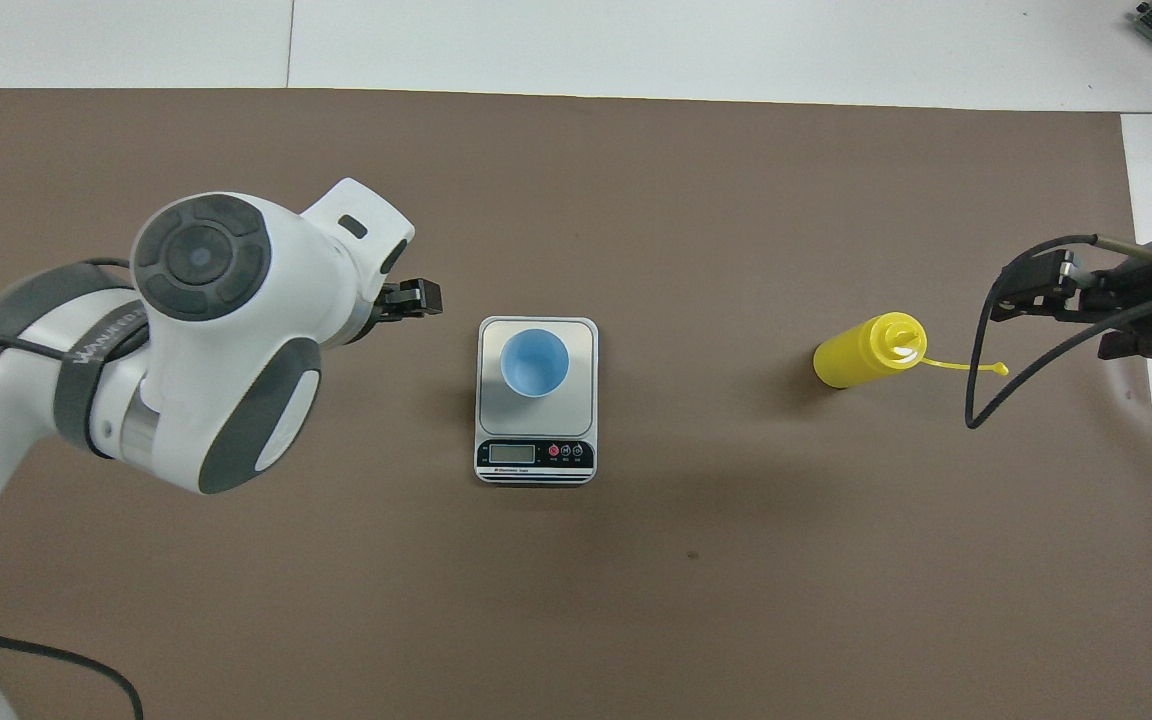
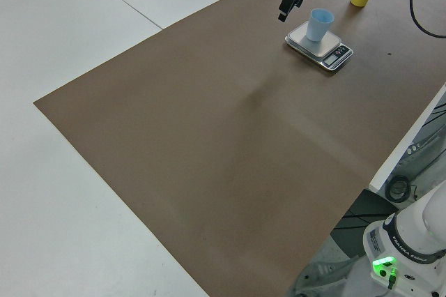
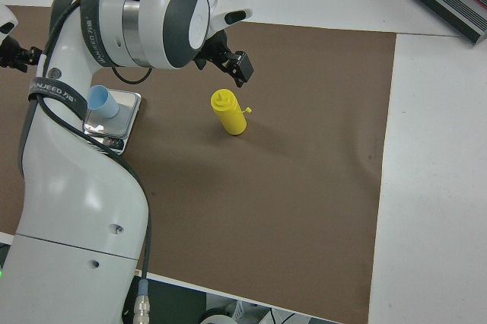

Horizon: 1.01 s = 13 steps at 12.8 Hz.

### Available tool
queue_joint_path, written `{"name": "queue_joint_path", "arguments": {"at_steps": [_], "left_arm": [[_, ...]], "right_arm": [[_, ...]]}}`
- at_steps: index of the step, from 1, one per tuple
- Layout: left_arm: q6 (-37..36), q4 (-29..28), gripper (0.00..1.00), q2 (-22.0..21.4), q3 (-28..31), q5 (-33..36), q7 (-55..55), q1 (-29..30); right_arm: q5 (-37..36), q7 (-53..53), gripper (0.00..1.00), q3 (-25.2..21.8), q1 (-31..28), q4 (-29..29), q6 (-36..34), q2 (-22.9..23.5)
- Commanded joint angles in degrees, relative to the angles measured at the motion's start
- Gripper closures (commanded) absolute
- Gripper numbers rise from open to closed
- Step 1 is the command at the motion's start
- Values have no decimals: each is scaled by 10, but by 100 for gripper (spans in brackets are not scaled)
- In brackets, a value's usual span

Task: Pour seasoning into cup on scale with both arms
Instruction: 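Release the cup and withdraw the left gripper to rest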

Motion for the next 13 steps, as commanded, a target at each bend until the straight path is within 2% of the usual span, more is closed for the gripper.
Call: {"name": "queue_joint_path", "arguments": {"at_steps": [1, 3, 5, 8, 11, 13], "left_arm": [[-38, 3, 0, -26, -5, -1, 48, 27], [-59, 3, 0, -45, -5, -1, 101, 54], [-82, 4, 0, -68, 0, -28, 146, 76], [-123, 3, 0, -89, 2, -30, 242, 122], [-155, 6, 0, -94, 4, -30, 293, 162], [-194, 27, 0, -95, 4, -32, 328, 183]], "right_arm": [[68, 48, 0, 2, -59, 10, 12, 36], [111, 79, 0, 2, -93, 12, 11, 60], [170, 129, 0, 2, -117, 25, 9, 105], [220, 204, 0, 2, -120, 26, 37, 164], [257, 221, 0, 1, -134, 26, 42, 209], [316, 228, 0, 1, -153, 26, 35, 244]]}}
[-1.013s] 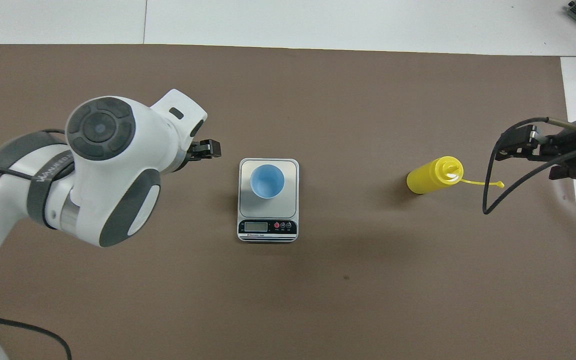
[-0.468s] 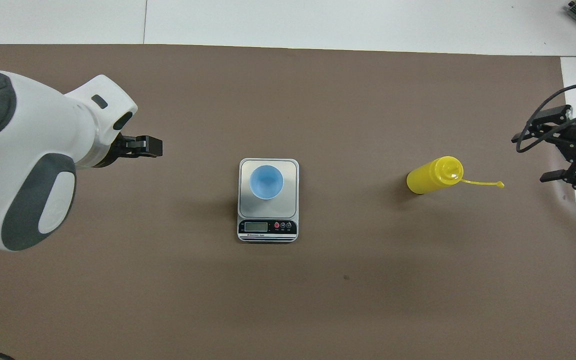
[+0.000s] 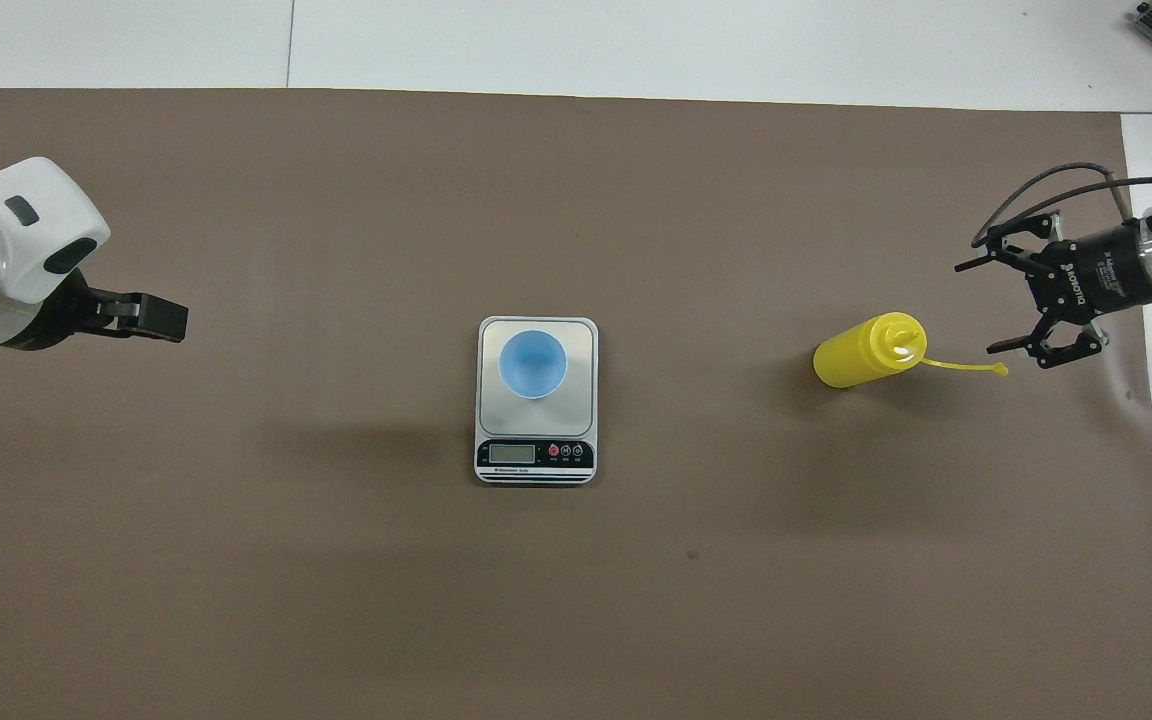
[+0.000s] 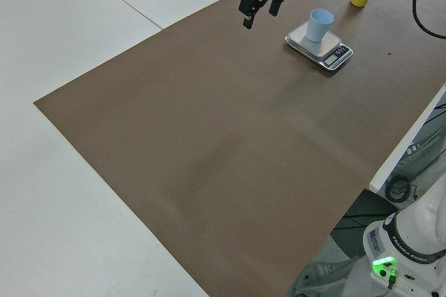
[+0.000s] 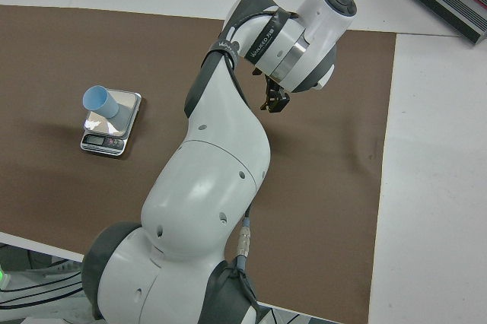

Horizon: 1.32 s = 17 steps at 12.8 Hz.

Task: Pour seasoning into cup on scale with both arms
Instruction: 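Release the cup and withdraw the left gripper to rest, then grasp the yellow squeeze bottle with the right gripper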

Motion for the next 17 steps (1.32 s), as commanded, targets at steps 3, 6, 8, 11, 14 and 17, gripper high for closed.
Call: {"name": "queue_joint_path", "arguments": {"at_steps": [3, 6, 8, 11, 14, 17], "left_arm": [[-56, 34, 0, -18, -7, -28, 40, 30], [-130, 110, 0, -6, -9, -35, 31, 33], [-129, 112, 0, -7, -8, -49, -2, 33], [-123, 108, 0, -10, -9, -50, -2, 31], [-120, 86, 0, -19, -9, -50, -1, 28], [-128, 65, 0, -33, -8, -44, 4, 31]], "right_arm": [[72, 13, 0, 5, -19, 2, -23, 51], [124, 25, 0, 5, -15, -41, -19, 50], [134, 44, 0, 5, -11, -53, -21, 46], [168, 45, 0, 5, -5, -101, -11, 30], [194, 42, 0, 8, -5, -131, -5, 17], [199, 37, 15, 11, -5, -139, -9, 15]]}}
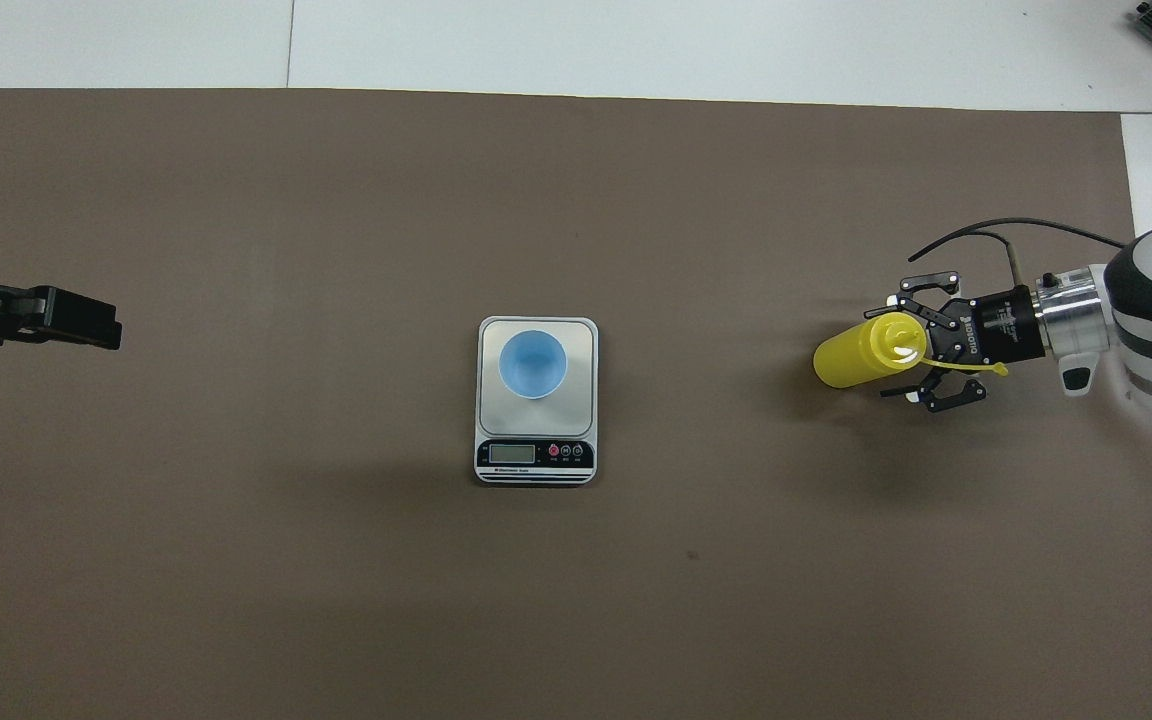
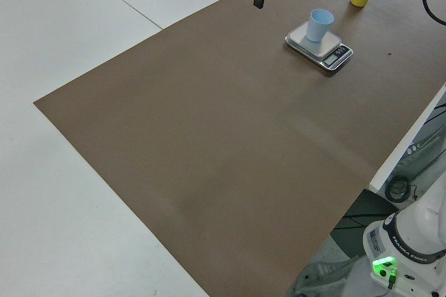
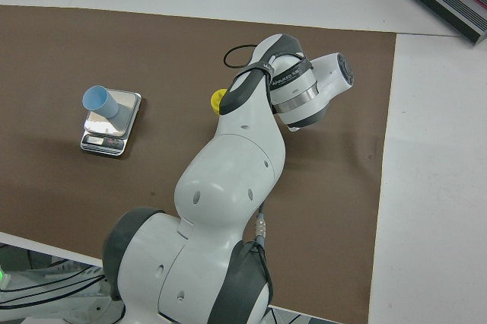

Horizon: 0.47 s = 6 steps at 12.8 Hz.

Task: Pour seasoning into cup on scale with both arms
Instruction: 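Grasp the yellow squeeze bottle with the right gripper, then lift the yellow bottle and carry it over the cup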

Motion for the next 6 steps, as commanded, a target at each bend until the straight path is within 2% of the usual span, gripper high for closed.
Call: {"name": "queue_joint_path", "arguments": {"at_steps": [1, 2, 5, 6], "left_arm": [[-17, -15, 0, -21, -3, -3, 5, 4], [-18, -15, 0, -21, -9, -3, 2, -3], [9, -22, 0, -21, -9, -3, -9, 3], [13, -24, 0, -22, -5, -3, -9, 3]], "right_arm": [[15, -8, 60, 8, -1, -24, 8, -22], [15, -5, 98, 7, 6, -22, 9, -22], [14, 24, 100, 6, 21, -15, 27, -42], [8, 53, 100, 6, 35, -15, 61, -57]]}}
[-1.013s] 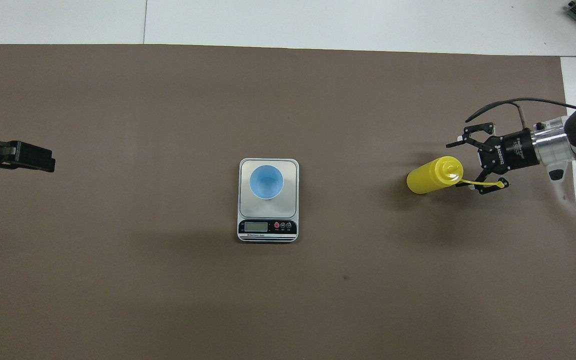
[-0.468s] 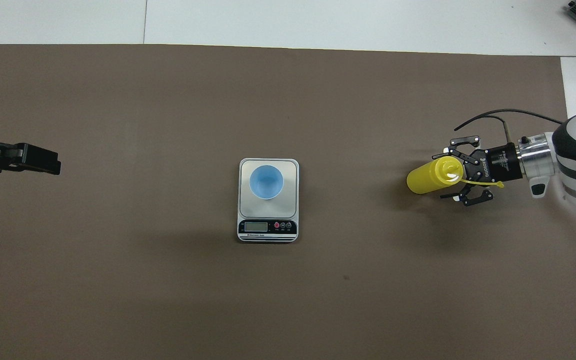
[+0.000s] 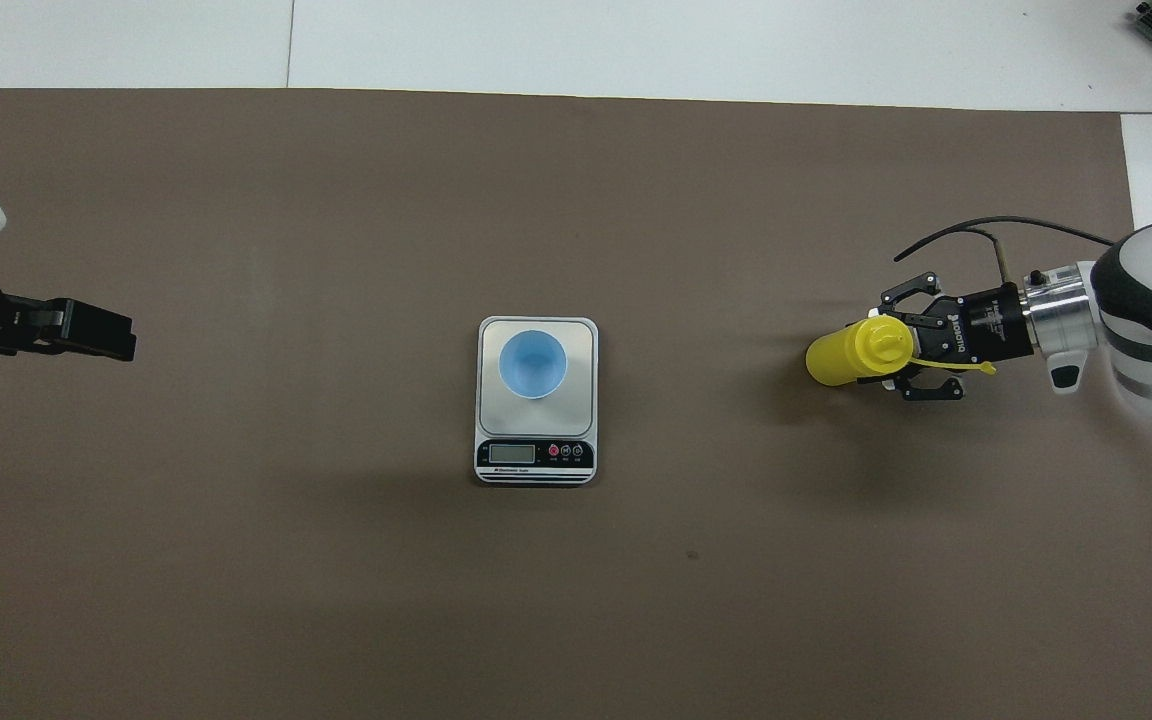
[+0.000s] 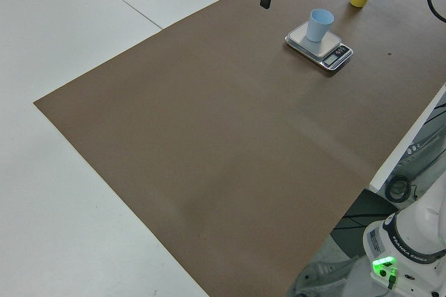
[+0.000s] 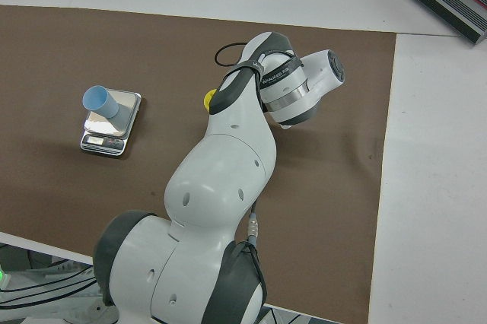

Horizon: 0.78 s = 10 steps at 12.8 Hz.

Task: Pour seasoning into cup on scale with both arms
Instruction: 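Lift the yellow bottle and carry it over the cup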

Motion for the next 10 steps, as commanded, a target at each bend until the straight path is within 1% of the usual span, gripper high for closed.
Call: {"name": "queue_joint_path", "arguments": {"at_steps": [1, 3, 4, 7, 8, 9, 10], "left_arm": [[20, -21, 0, -15, 6, -3, -5, 4], [26, -23, 0, -15, 5, -3, -6, -4], [29, -24, 0, -15, 5, -3, -5, -5], [30, -23, 0, -15, 5, -7, -3, -1], [26, -23, 0, -15, 5, -7, -4, -5], [21, -23, 0, -15, 5, -7, -5, -5], [22, -23, 0, -16, 6, -7, -5, -4]], "right_arm": [[4, 68, 100, 1, 36, -11, 66, -50], [-7, 115, 100, -2, 83, -7, 112, -57], [-32, 145, 100, -2, 104, 5, 136, -57], [-131, 270, 100, 0, 172, 52, 184, -48], [-161, 313, 100, 0, 191, 72, 195, -38], [-199, 342, 100, 1, 202, 93, 196, -31], [-245, 377, 100, 1, 227, 112, 195, -22]]}}
